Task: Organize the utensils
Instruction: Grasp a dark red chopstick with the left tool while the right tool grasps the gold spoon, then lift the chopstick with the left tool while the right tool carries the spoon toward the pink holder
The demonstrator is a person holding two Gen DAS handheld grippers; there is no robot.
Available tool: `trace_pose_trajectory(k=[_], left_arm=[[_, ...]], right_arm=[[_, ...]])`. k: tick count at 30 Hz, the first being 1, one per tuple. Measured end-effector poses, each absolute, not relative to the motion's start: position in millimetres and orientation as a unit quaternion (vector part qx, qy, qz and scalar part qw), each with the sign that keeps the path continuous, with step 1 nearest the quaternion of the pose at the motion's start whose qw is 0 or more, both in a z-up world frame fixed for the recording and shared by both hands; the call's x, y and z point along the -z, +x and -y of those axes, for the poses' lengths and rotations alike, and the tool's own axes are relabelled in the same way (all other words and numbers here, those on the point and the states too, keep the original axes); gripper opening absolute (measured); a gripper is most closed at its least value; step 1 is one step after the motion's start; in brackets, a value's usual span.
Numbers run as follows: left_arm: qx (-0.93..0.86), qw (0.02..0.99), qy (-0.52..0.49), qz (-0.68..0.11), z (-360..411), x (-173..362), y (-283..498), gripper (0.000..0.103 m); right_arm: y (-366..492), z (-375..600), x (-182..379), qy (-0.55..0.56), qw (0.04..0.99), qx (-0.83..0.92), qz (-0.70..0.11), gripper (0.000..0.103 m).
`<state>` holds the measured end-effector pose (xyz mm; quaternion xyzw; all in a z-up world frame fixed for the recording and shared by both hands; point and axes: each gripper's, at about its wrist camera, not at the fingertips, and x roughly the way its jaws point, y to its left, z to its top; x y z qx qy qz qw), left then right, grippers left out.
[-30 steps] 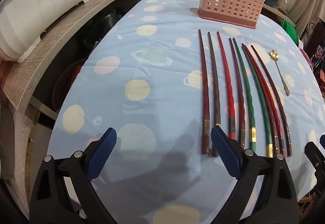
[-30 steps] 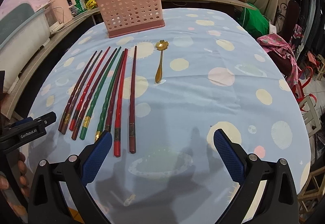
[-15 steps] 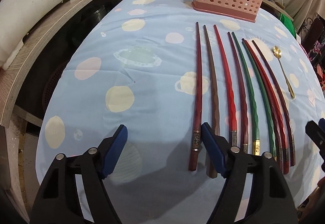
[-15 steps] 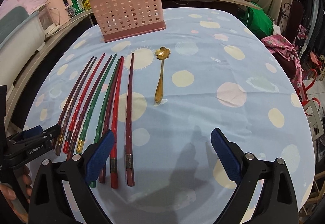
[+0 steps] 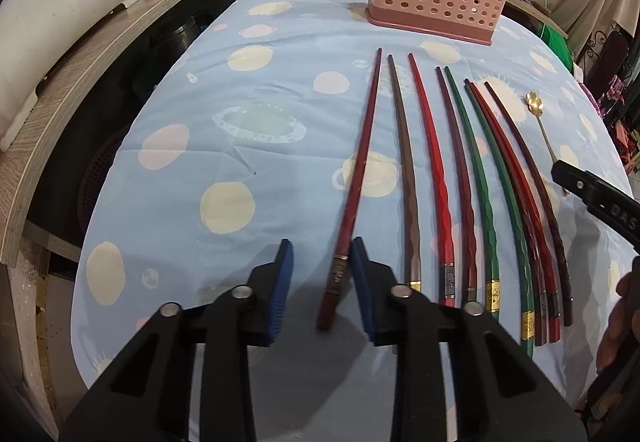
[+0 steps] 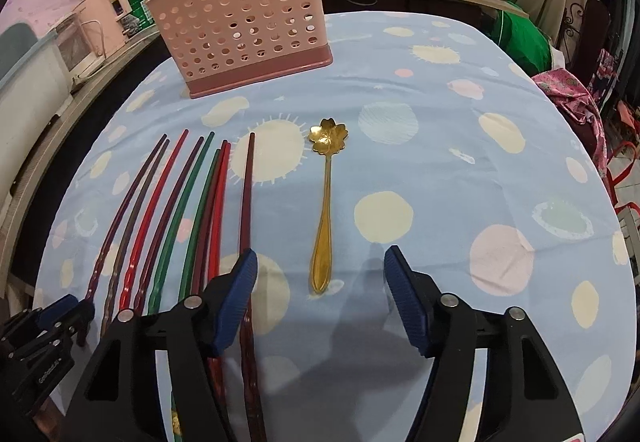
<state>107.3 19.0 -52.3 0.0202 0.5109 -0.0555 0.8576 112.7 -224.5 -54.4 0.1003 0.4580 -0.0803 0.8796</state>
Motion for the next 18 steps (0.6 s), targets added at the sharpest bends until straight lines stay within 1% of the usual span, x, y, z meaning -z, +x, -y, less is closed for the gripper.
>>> trace_pose_trajectory(k=[2,3,4,5,7,8,10,11,14,18], left_arm=[[0.058,0.857,0.018,-0.512,-20,52,108,0.018],[0.057,0.856,0.019,-0.513,-20,52,108,0.014],[0.057,0.856,0.019,-0.514,-20,52,109,0.013],[0.057,0.856,0.019,-0.514,-20,52,109,0.012],[0.058,0.855,0.02,-0.515,-19,52,109,0.012],[0.06,0.854,0.02,-0.516,-19,52,109,0.012],[0.066,0.852,0.016,-0.519,-18,51,110,0.01],[0.071,0.851,0.013,-0.521,-18,51,110,0.009],[0.079,0.847,0.005,-0.525,-17,50,108,0.007],[0.078,0.85,0.001,-0.521,-18,43,102,0.007]], right_arm=[[116,223,56,0.09,0.883,0.084,-0.454,0.051],[118,222,57,0.081,0.883,0.086,-0.454,0.047],[119,221,57,0.072,0.885,0.088,-0.452,0.042],[119,220,58,0.065,0.886,0.09,-0.451,0.04],[118,220,58,0.055,0.888,0.091,-0.447,0.029],[116,221,58,0.056,0.889,0.089,-0.446,0.026],[114,222,58,0.056,0.889,0.086,-0.446,0.014],[113,223,58,0.056,0.889,0.083,-0.447,0.011],[109,222,57,0.059,0.887,0.077,-0.452,0.01],[96,225,49,0.078,0.888,0.067,-0.448,0.009]])
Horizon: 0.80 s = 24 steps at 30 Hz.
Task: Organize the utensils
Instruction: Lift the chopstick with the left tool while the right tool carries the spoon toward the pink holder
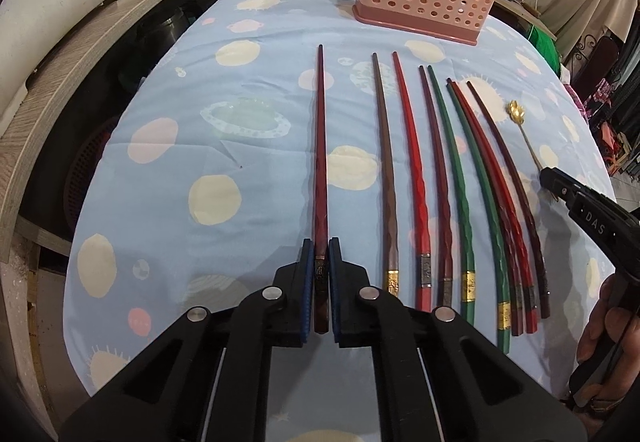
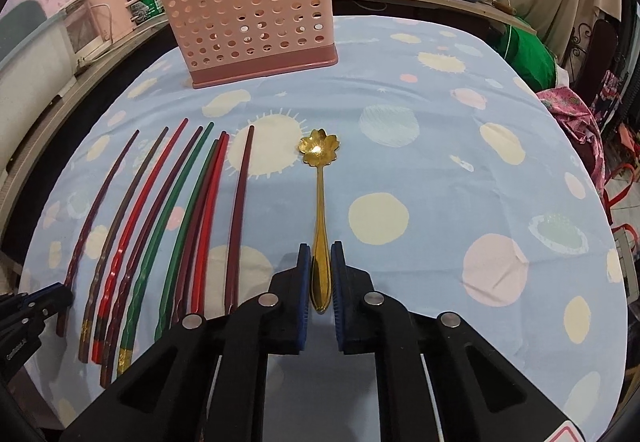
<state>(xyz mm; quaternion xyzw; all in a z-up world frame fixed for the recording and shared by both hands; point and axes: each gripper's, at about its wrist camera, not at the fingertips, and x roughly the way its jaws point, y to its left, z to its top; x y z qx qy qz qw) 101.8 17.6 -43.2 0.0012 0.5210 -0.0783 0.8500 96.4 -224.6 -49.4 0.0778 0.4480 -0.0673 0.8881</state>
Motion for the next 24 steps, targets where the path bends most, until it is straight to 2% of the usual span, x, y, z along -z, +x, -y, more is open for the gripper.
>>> trace_pose_trajectory(k=[4,6,14,15,18,23,24], left_arm=[[0.078,0.855,-0.002,-0.512,-19,30,97,0.007],[0.08,0.859,-0.004,-0.505,-19,22,94,0.007],[0.086,0.876,-0.012,-0.475,-19,-10,94,0.007],[0.086,0.876,-0.012,-0.474,-19,-11,95,0.007],[0.082,0.873,-0.01,-0.481,-19,-3,96,0.007],[0.075,0.862,-0.008,-0.501,-21,16,94,0.007],[0.075,0.86,-0.008,-0.505,-21,19,94,0.007]], right_arm=[[83,229,34,0.092,0.894,0.064,-0.435,0.009],[77,231,26,0.097,0.897,0.065,-0.426,0.001],[72,242,12,0.111,0.9,0.065,-0.416,0.001],[72,243,15,0.117,0.898,0.061,-0.421,0.004],[75,240,29,0.121,0.888,0.055,-0.44,0.03],[80,225,53,0.108,0.877,0.043,-0.467,0.03],[80,222,58,0.102,0.874,0.045,-0.472,0.027]])
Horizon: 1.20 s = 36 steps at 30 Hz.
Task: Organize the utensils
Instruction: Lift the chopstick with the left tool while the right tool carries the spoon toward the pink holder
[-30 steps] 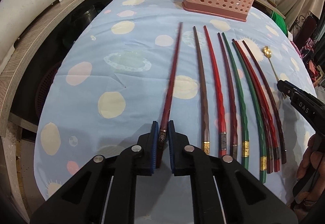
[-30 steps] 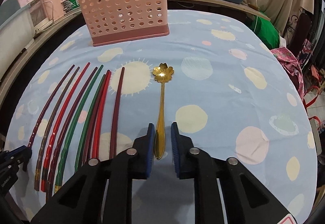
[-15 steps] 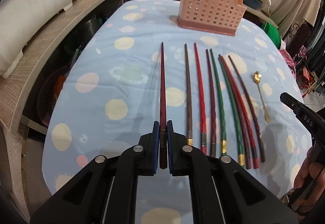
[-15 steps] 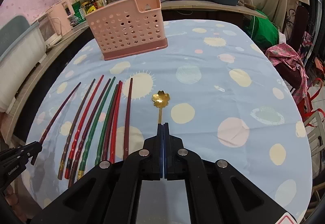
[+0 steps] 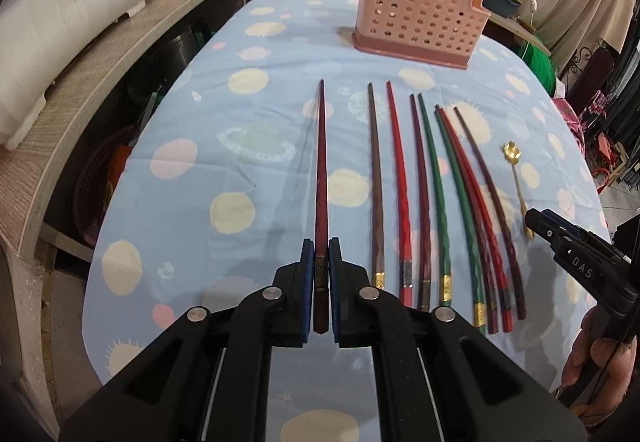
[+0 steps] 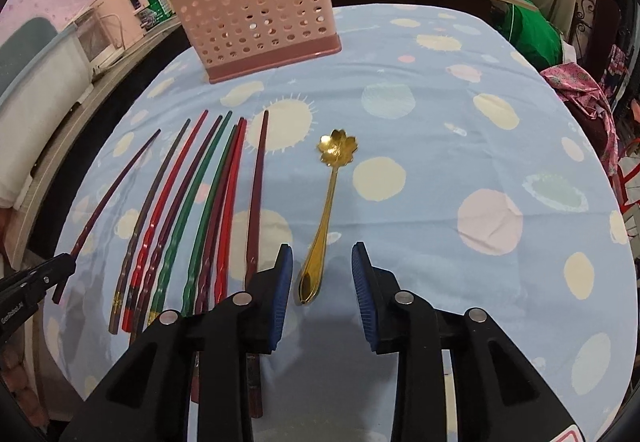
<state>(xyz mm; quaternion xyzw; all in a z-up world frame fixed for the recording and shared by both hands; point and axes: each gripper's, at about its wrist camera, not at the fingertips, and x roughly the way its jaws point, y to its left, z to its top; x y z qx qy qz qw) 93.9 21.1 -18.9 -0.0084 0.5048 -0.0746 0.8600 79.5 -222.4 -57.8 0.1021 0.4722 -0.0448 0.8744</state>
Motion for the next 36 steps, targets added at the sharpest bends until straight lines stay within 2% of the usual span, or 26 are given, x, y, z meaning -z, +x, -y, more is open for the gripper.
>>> trace_pose_trajectory(k=[3,16,22,23,24,31,36], left_arm=[[0.074,0.856,-0.011,-0.512,-23,26,92,0.007],[0.08,0.855,-0.036,-0.512,-39,19,87,0.007],[0.089,0.867,-0.055,-0.487,-42,-12,90,0.007],[0.09,0.869,-0.057,-0.483,-42,-17,91,0.007],[0.092,0.872,-0.059,-0.478,-41,-23,93,0.007],[0.099,0.891,-0.054,-0.44,-33,-62,108,0.007],[0.101,0.9,-0.047,-0.421,-28,-90,131,0.007]], right_arm=[[74,215,57,0.063,0.882,0.058,-0.464,0.011],[55,229,19,0.093,0.897,0.055,-0.43,0.01],[58,240,-5,0.108,0.907,0.057,-0.403,0.009],[60,242,-7,0.111,0.908,0.057,-0.4,0.007],[61,244,-10,0.114,0.909,0.056,-0.397,0.002],[74,251,-18,0.13,0.913,0.046,-0.385,0.002],[88,254,-44,0.124,0.924,0.039,-0.361,0.002]])
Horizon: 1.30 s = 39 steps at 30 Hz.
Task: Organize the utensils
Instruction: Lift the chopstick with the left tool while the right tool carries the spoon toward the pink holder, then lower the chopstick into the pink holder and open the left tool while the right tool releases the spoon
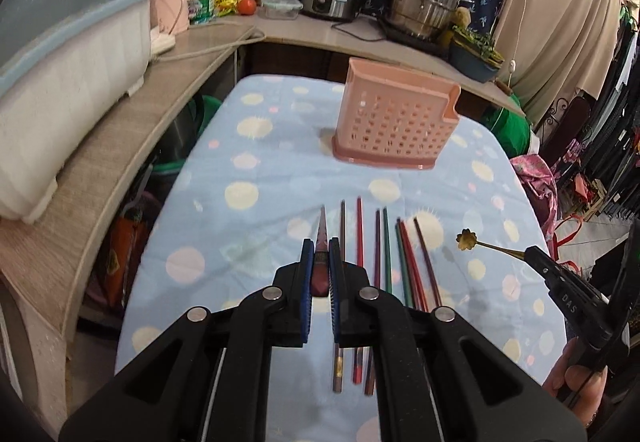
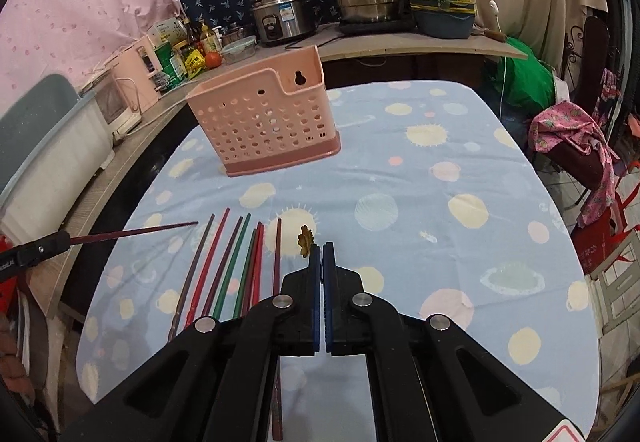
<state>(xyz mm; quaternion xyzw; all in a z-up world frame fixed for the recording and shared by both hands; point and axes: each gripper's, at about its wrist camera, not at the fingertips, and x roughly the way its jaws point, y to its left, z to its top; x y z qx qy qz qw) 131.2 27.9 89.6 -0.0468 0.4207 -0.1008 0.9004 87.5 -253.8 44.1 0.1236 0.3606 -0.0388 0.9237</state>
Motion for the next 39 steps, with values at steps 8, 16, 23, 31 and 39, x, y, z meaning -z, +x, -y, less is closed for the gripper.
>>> trace_pose_trajectory(k=[8,16,23,31,39], left_arm=[[0.084,0.929,-0.019,-0.361,-18,-147,190,0.007],[0.084,0.958,-0.034,-0.272,-3,-229,235,0.007],[0.096,0.971,-0.052,-0.212,16,-270,265,0.007],[0.104,0.963,-0.047,-0.245,41,-233,308,0.007],[0.1,0.946,-0.044,-0.304,51,-176,336,0.007]], right_arm=[[135,269,-93,0.138,0.933,0.011,-0.332,0.002],[205,279,-131,0.125,0.944,0.025,-0.305,0.002],[261,280,-125,0.1,0.934,0.038,-0.339,0.002],[289,281,-97,0.105,0.918,0.035,-0.38,0.002],[301,279,-81,0.107,0.911,0.035,-0.396,0.002]])
